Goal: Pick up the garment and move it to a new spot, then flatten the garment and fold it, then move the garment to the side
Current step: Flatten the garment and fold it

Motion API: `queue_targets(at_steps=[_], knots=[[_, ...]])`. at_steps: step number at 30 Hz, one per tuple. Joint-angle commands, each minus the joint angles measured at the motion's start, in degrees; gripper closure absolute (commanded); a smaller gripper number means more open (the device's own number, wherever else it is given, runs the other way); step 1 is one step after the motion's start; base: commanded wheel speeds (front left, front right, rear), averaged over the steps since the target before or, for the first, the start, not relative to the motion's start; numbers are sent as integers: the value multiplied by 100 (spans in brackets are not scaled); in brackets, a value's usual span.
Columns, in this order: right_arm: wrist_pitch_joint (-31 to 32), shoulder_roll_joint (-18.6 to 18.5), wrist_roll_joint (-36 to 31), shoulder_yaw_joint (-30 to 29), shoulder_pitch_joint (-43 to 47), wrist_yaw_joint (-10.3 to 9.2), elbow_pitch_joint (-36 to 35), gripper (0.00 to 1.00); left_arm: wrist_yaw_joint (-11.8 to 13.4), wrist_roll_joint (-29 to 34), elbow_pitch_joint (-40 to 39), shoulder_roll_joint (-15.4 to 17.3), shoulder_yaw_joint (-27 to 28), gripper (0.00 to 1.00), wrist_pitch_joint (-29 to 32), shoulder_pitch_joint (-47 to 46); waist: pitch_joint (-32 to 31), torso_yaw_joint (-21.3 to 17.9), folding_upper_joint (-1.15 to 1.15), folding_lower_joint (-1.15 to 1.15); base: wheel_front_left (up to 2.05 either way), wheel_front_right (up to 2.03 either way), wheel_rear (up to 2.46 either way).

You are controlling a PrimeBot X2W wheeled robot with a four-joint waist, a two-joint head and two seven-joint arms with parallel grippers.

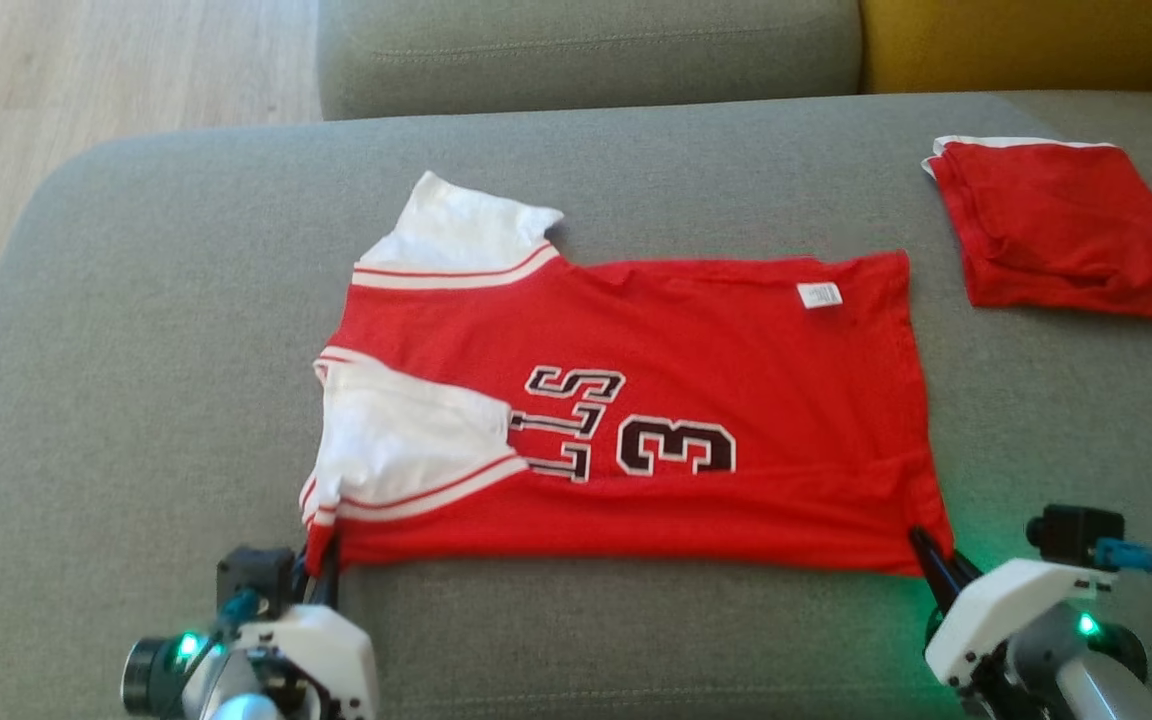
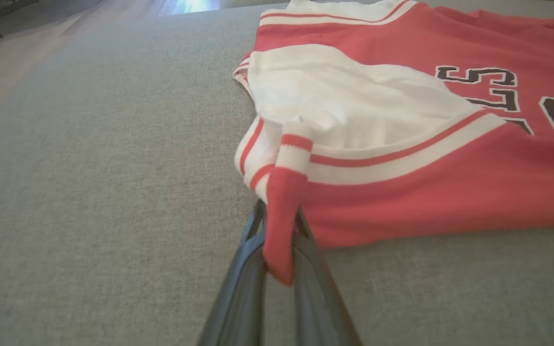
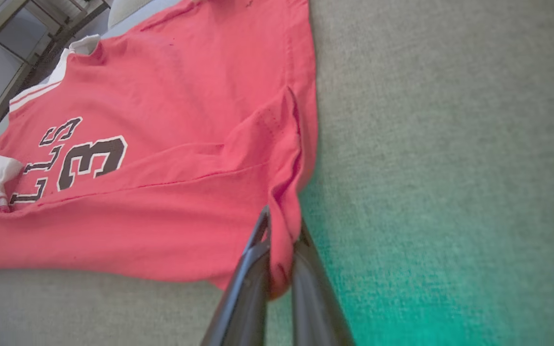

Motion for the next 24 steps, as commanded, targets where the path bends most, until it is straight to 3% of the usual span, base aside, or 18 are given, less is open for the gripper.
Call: queue_targets(at_steps=[1, 7, 9, 10, 11, 17, 24], knots=[[46, -163, 60, 20, 29, 37, -263, 100, 43, -88, -231, 148, 213, 100, 39, -26, -4, -22, 0, 0, 0, 0, 0], [213, -150, 30, -133, 233, 37, -532, 100, 108, -138, -538, 107, 152, 100, 213, 217, -15, -17, 0, 0, 0, 0, 0], [272, -115, -10, -173, 278, 37, -618, 100, 121, -152, -613, 101, 130, 60, 280, 261, -7, -17, 0, 0, 0, 0, 0], [279, -102, -42, -224, 294, 37, -649, 89, 135, -158, -644, 102, 127, 7, 304, 272, -2, -19, 0, 0, 0, 0, 0], [264, -82, -88, -303, 302, 37, -671, 0, 144, -167, -666, 109, 131, 0, 315, 273, 9, -21, 0, 0, 0, 0, 0], [119, 126, -376, -668, 267, 37, -913, 0, 186, -224, -797, 185, 171, 0, 368, 263, 59, -53, 0, 0, 0, 0, 0], [-377, 245, -699, -917, 231, 37, -1414, 0, 460, -293, -1364, 221, 380, 0, 61, 195, 63, -34, 0, 0, 0, 0, 0]])
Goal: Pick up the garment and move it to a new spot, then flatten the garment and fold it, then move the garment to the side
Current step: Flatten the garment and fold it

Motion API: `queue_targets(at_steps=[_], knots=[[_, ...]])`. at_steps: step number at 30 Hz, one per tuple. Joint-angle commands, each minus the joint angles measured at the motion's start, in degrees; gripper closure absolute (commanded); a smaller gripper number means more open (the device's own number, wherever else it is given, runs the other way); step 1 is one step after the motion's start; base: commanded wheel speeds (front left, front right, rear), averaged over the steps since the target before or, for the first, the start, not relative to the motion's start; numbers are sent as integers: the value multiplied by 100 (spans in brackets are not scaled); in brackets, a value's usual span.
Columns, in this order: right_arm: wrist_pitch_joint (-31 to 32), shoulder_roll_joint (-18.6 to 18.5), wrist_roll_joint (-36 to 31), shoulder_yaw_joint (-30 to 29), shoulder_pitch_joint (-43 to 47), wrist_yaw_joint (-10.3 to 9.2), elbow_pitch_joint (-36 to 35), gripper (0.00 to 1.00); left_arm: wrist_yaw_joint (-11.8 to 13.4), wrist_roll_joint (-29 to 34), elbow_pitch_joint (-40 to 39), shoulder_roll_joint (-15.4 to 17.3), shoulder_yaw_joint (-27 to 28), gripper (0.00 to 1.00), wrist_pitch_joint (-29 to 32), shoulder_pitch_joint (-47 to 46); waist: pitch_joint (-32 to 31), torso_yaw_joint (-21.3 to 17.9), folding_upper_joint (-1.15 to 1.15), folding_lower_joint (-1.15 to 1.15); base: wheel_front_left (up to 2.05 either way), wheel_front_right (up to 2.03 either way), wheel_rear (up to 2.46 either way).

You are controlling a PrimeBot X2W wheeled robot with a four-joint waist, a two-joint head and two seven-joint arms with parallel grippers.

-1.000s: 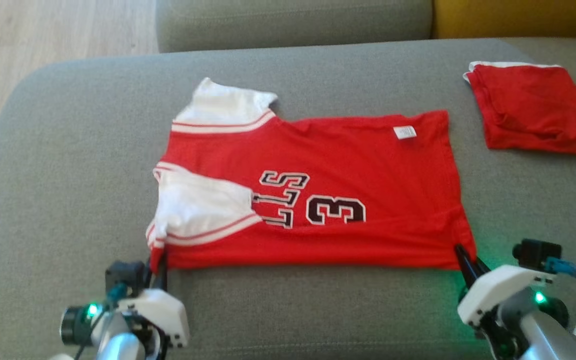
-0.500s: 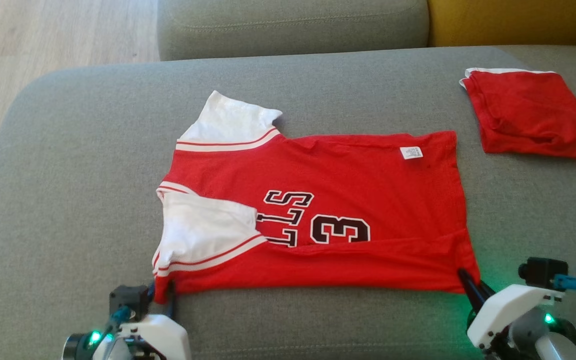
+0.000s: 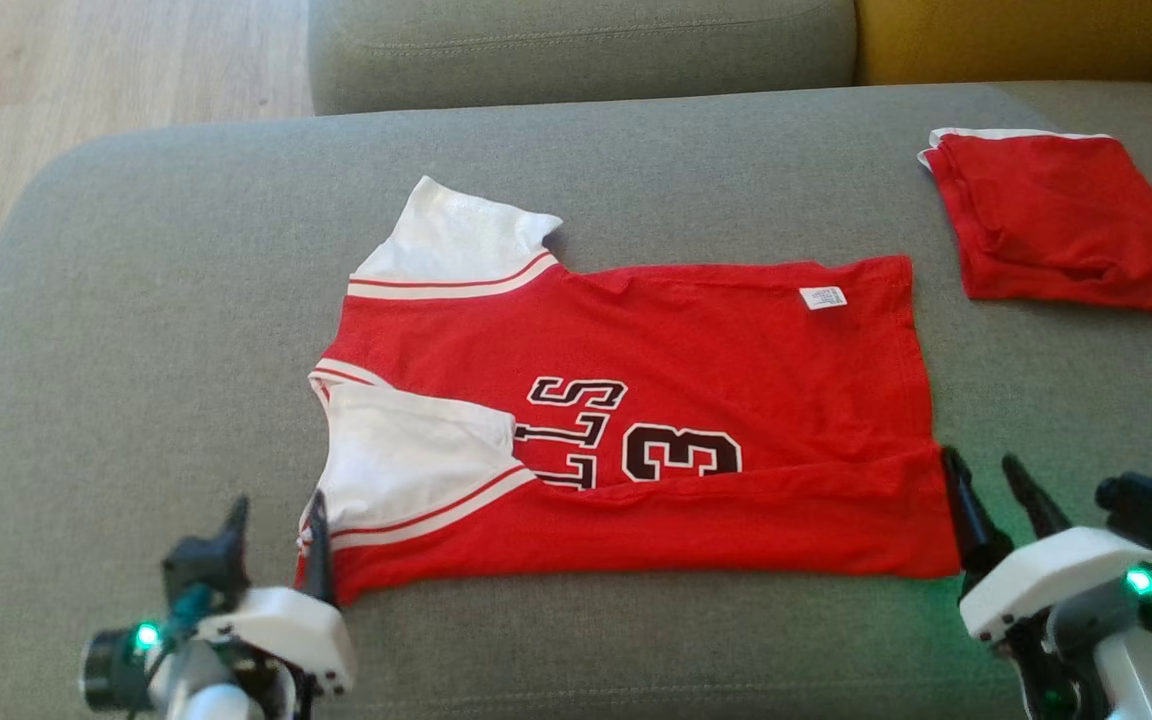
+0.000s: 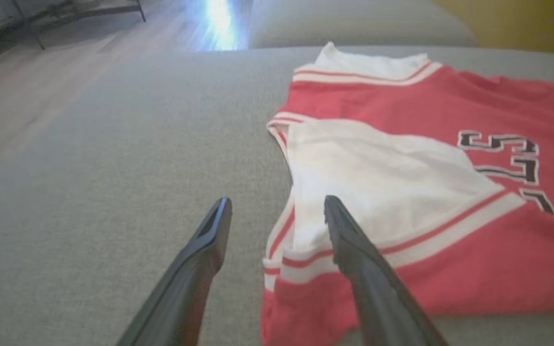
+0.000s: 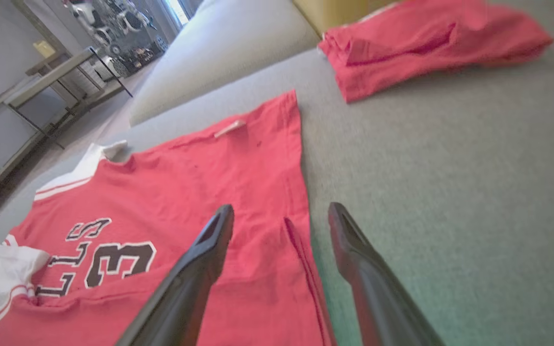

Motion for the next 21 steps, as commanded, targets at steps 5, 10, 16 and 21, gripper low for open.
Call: queue_targets(at_steps=[5, 10, 16, 21], knots=[[-567, 40, -323, 39, -209, 37, -730, 0, 143, -210, -801, 37, 446, 0, -450, -338, 50, 6, 0, 0, 0, 0, 0], [-1028, 174, -589, 92, -268, 37, -1160, 0, 186, -236, -1385, -54, 538, 0, -551, -426, 103, -2, 0, 0, 0, 0, 0], [-1437, 305, -985, 307, -219, 37, -1379, 0, 204, -126, -2068, -162, 651, 0, -558, -364, 126, -61, 0, 0, 0, 0, 0], [-1508, 372, -1148, 535, -174, 37, -1349, 0, 86, -27, -1957, -186, 654, 0, -559, -187, 179, -147, 0, 0, 0, 0, 0]])
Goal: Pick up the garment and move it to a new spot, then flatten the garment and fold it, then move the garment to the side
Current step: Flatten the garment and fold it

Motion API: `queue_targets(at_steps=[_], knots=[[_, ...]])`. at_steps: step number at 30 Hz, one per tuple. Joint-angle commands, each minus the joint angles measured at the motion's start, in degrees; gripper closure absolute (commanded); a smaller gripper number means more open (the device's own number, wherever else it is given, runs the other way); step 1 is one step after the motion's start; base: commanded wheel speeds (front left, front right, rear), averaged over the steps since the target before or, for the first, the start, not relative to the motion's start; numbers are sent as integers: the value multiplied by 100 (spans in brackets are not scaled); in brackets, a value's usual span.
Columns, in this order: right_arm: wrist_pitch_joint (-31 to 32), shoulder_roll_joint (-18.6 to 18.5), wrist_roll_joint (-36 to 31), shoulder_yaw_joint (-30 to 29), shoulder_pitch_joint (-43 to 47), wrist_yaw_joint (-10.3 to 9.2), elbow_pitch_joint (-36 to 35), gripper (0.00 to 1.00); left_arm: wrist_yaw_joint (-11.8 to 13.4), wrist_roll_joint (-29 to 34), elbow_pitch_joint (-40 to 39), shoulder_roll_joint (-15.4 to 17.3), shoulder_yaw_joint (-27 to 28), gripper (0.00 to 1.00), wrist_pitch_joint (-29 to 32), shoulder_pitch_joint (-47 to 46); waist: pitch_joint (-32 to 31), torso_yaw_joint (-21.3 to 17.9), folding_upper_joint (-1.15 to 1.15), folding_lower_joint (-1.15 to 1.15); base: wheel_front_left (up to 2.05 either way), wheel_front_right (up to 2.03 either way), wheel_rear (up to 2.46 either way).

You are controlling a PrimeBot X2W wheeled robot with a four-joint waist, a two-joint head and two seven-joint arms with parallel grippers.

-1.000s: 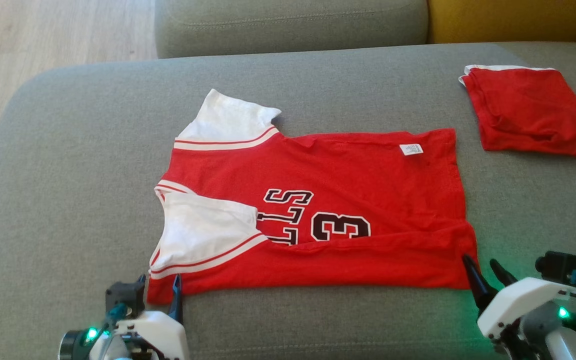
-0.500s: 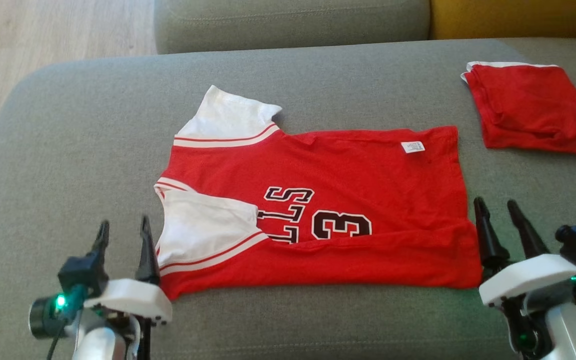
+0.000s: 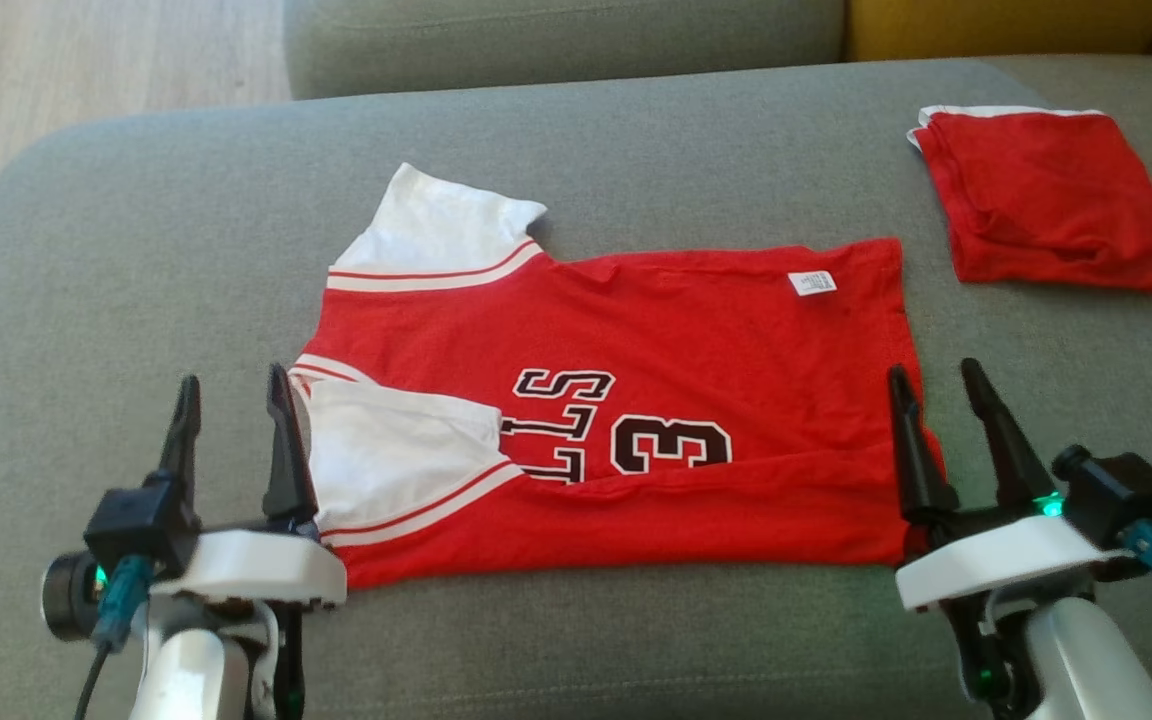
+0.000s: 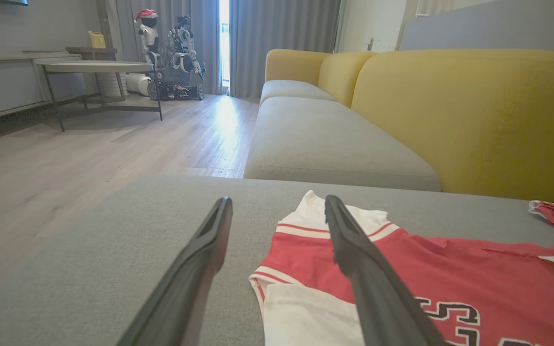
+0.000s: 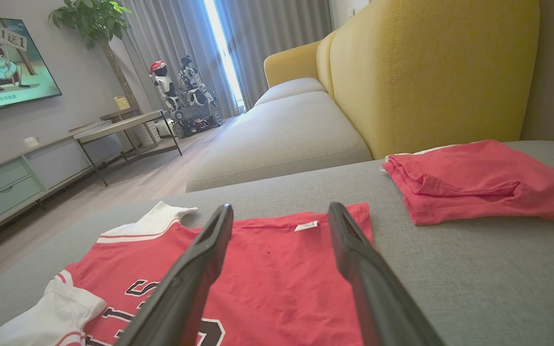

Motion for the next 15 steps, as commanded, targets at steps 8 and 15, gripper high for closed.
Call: queue_targets(at_steps=[8, 15], knots=[[-132, 50, -135, 141, -298, 37, -232, 0, -276, 236, 159, 144, 194, 0, -69, -408, 287, -156, 0, 0, 0, 0, 0], [1, 165, -408, 165, -812, 37, -333, 0, -721, 615, 1036, 791, -41, 0, 384, -1743, 998, -478, 0, 0, 0, 0, 0]])
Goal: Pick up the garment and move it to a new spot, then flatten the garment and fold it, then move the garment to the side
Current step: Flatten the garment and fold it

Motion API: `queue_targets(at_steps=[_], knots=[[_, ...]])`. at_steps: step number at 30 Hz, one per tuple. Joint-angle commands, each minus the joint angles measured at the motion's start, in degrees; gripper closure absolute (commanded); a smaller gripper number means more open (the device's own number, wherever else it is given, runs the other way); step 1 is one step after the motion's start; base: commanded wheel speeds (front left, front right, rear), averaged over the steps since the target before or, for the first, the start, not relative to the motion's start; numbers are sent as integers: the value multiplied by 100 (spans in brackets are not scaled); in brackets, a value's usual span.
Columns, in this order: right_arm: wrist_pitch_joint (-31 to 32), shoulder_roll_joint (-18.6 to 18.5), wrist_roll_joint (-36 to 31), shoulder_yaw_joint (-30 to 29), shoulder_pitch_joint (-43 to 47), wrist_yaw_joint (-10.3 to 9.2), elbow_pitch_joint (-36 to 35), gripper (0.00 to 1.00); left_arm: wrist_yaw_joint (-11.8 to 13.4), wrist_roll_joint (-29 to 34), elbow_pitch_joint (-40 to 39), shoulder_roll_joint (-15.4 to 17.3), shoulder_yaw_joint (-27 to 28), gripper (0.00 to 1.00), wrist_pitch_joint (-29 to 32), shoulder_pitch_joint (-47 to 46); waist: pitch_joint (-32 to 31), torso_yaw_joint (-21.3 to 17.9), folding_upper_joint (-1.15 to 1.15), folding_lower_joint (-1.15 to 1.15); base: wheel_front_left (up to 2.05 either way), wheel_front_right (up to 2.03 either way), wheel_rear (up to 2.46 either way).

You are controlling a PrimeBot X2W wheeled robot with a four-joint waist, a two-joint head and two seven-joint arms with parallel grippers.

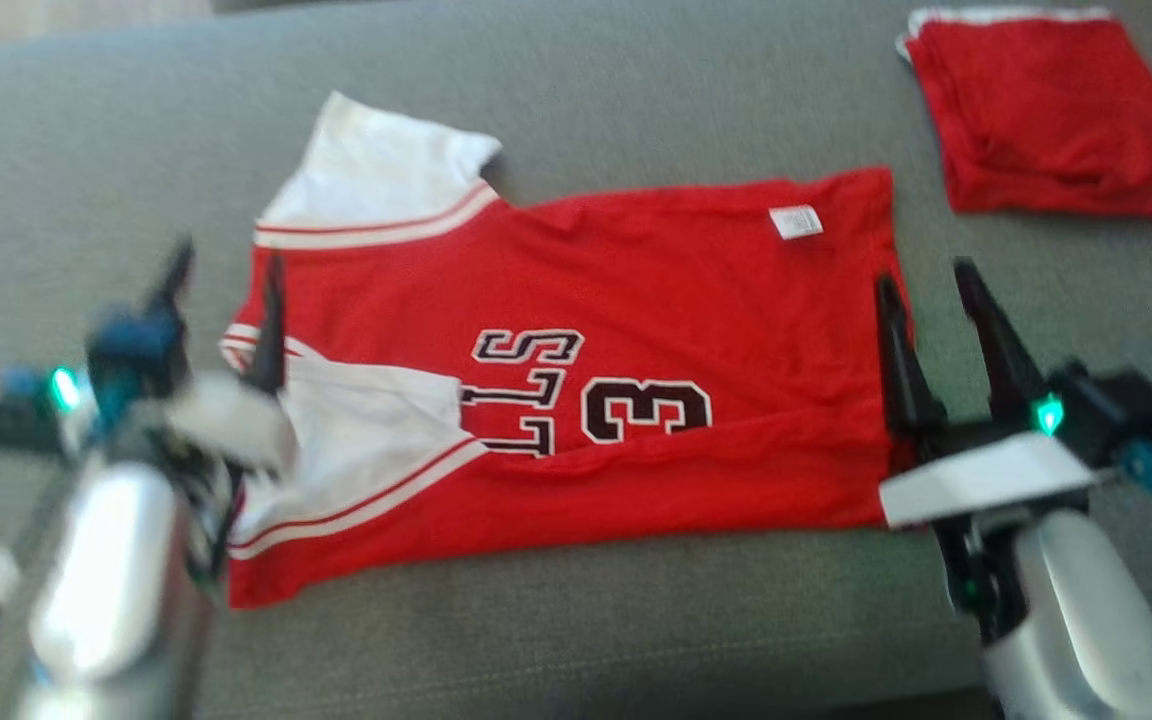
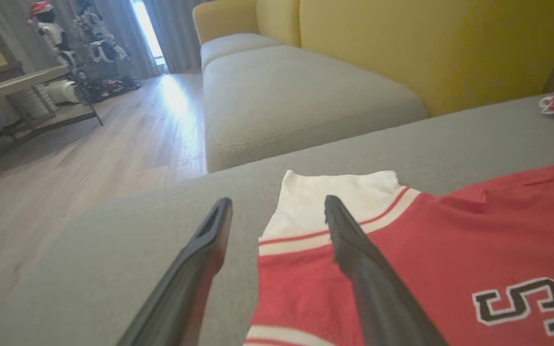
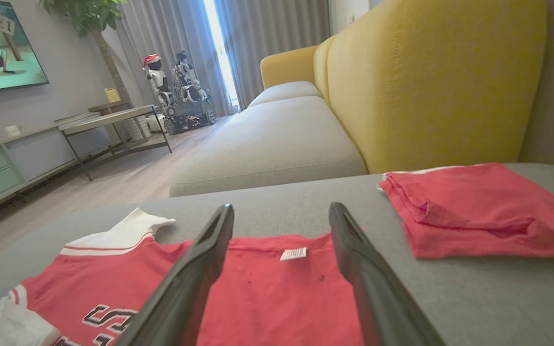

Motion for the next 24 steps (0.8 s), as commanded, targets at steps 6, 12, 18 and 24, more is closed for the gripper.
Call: queue_targets(at_steps=[6, 12, 18, 24], knots=[[44, 165, -146, 220, -808, 37, -194, 0, -694, 120, 503, 845, -80, 0, 836, -1722, 917, -593, 0, 0, 0, 0, 0], [-33, 246, -88, 465, -1280, 37, -139, 0, -871, 60, 1320, 1531, -423, 0, 1620, -2920, 1370, -999, 0, 0, 0, 0, 0], [-145, 274, 49, 679, -1511, 37, -123, 0, -887, -118, 2059, 2049, -870, 0, 1863, -3633, 1580, -1334, 0, 0, 0, 0, 0], [-316, 277, 293, 794, -1577, 37, -21, 0, -889, -474, 2617, 2351, -1430, 0, 1917, -4027, 1645, -1539, 0, 0, 0, 0, 0]])
